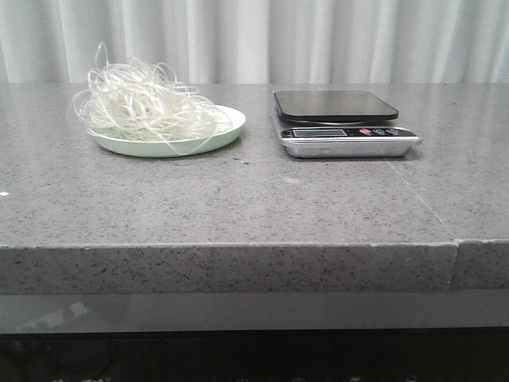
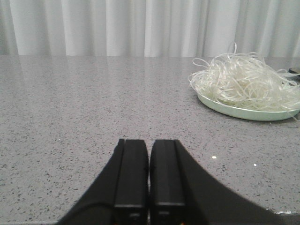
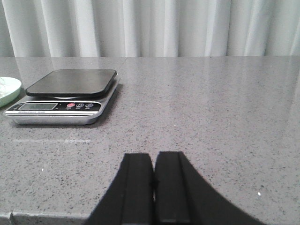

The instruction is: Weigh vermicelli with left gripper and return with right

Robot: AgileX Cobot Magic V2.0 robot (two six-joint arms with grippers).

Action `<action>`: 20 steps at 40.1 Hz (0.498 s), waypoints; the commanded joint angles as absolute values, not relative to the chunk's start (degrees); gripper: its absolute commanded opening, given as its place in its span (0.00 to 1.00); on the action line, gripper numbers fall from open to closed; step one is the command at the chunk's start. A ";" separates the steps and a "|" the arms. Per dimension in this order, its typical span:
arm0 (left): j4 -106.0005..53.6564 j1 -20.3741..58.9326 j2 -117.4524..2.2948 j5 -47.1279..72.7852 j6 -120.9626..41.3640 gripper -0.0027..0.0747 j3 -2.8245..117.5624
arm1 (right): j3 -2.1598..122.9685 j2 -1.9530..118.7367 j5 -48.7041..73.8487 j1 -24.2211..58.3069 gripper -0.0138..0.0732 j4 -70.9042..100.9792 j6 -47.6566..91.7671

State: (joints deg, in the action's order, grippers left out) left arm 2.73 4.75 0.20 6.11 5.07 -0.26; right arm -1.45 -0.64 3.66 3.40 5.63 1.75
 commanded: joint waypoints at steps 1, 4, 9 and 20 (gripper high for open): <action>2.17 4.64 1.55 1.15 5.36 0.24 -2.41 | -1.33 -1.53 -1.87 2.96 0.35 6.05 1.85; 2.17 4.64 1.55 1.15 5.36 0.24 -2.41 | -1.33 -1.53 -2.51 2.96 0.35 6.51 1.76; 2.17 4.64 1.55 1.15 5.36 0.24 -2.41 | -1.33 -1.53 -3.57 2.96 0.35 6.51 1.76; 2.17 4.64 1.55 1.15 5.36 0.24 -2.41 | -1.33 -1.53 -3.38 2.54 0.35 6.51 1.76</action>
State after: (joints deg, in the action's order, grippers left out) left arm 2.73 4.75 0.20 6.11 5.07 -0.26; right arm -1.45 -0.64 1.94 2.93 6.39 1.75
